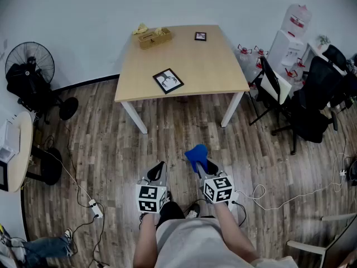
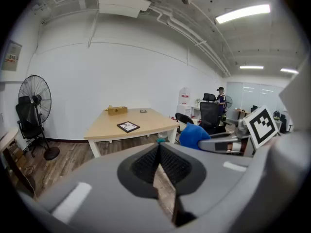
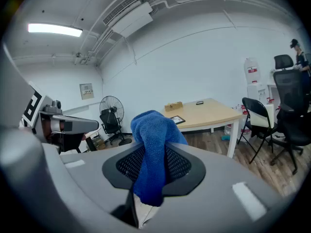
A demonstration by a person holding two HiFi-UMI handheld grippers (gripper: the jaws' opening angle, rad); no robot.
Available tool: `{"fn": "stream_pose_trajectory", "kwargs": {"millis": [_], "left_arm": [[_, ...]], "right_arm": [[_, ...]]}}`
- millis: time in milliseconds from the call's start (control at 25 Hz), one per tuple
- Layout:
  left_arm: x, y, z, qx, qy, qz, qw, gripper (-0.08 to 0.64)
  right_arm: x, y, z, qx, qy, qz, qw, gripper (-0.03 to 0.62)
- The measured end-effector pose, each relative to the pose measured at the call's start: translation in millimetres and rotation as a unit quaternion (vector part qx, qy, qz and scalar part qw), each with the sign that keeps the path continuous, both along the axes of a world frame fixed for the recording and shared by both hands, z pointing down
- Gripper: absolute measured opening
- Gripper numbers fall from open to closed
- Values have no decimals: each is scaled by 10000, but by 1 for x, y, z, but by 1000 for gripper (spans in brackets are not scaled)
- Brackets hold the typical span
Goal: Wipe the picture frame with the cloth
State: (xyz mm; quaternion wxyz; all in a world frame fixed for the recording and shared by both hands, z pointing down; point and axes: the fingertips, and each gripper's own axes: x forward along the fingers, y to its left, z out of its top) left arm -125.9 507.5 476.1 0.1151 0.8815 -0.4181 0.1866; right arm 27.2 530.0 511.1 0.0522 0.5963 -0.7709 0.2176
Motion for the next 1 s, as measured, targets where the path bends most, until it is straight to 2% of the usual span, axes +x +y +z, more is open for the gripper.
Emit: {"fn": "stream_pose_trajectory", "kwargs": {"millis": [160,320,560,800,1000], "left_arm": [[-2,5,2,-49,-24,-39,10000,52],[-12,9,5,-78,-156,-75,9998,52],[-22,-11,6,-114,-114,-216,9996,52],[-12,-57,19,-204,-14,-205,9996,52],[-10,-126,18,-332,156,-113,9993,52]], "right_arm": [[5,2,2,9,-91,61,9999,95],[12,2,10,-38,-471,293,9985,95],[17,-11,8,73,-680,277,9973,95],[26,-46,17,25,-653,185,9977,95],[18,-105,19,-22,-716,-36,9974,95]]}}
